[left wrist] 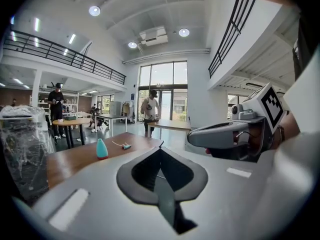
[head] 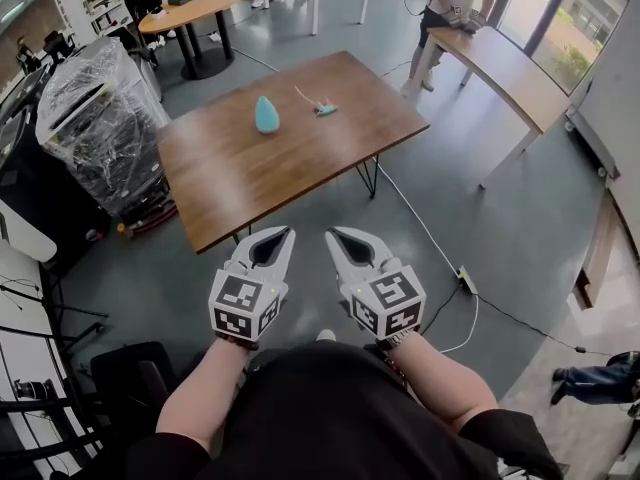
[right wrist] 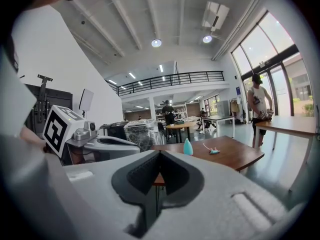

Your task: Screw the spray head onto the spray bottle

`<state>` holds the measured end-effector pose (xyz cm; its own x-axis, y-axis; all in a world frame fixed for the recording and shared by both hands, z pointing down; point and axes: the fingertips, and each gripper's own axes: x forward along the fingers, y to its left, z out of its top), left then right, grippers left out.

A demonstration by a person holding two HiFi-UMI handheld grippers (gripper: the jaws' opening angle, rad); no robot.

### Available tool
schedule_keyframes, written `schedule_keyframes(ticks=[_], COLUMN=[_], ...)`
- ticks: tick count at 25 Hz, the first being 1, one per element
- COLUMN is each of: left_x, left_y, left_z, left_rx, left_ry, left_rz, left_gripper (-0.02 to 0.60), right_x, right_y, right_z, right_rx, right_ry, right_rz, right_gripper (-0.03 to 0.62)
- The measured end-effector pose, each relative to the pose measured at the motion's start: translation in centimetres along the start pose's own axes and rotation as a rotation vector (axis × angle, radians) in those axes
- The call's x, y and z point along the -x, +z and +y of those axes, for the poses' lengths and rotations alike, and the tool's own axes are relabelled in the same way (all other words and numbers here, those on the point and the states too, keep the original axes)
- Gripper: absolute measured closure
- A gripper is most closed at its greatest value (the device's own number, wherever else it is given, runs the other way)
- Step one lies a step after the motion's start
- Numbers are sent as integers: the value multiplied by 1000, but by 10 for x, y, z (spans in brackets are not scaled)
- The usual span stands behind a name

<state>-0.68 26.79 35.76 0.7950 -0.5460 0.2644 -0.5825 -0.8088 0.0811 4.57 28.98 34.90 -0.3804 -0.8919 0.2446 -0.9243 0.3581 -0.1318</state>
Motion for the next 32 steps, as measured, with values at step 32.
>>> schedule_keyframes(ticks=[32], left_x=[-118], left_y=[29], left_z=[177], left_rx=[45], left_ry=[-51], left_rz=[-11], left_gripper=[565], right_x=[-203], right_y=[50], right_z=[-81], right_rx=[39], right_ry=[-48], right_rz=[69], right_gripper=[602])
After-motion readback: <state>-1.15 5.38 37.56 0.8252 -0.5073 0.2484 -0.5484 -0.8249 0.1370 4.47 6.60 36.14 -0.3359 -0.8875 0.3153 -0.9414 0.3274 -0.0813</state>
